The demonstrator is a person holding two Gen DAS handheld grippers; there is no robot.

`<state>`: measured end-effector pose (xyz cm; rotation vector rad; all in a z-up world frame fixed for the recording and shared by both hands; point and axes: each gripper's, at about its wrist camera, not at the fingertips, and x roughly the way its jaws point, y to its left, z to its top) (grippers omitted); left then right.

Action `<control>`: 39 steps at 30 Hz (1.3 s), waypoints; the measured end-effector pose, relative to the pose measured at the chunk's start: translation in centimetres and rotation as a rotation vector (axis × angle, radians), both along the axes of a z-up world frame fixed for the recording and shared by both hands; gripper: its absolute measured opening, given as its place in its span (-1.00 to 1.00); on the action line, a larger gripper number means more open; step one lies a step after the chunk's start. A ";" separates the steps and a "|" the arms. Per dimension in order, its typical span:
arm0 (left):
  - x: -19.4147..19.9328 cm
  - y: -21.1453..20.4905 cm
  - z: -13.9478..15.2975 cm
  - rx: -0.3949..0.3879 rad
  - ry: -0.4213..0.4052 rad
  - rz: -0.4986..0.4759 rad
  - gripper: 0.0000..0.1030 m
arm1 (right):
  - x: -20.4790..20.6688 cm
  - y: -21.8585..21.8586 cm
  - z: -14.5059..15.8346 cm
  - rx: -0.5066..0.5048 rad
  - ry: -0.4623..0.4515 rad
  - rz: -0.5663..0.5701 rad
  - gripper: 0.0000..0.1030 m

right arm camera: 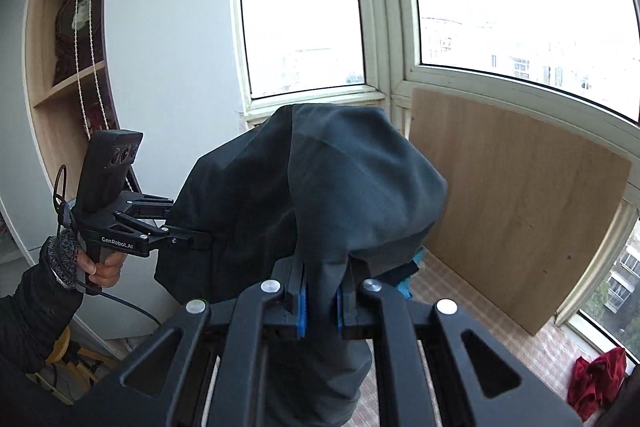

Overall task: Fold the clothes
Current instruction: 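Carry the held pants with both grippers over the clothes stack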

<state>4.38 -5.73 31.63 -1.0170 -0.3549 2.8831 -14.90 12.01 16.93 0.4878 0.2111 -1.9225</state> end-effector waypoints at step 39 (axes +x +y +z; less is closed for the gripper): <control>-27.3 -25.4 -12.2 -0.046 -0.386 -0.002 0.09 | -25.4 -18.6 -17.3 0.190 -0.543 -0.286 -0.42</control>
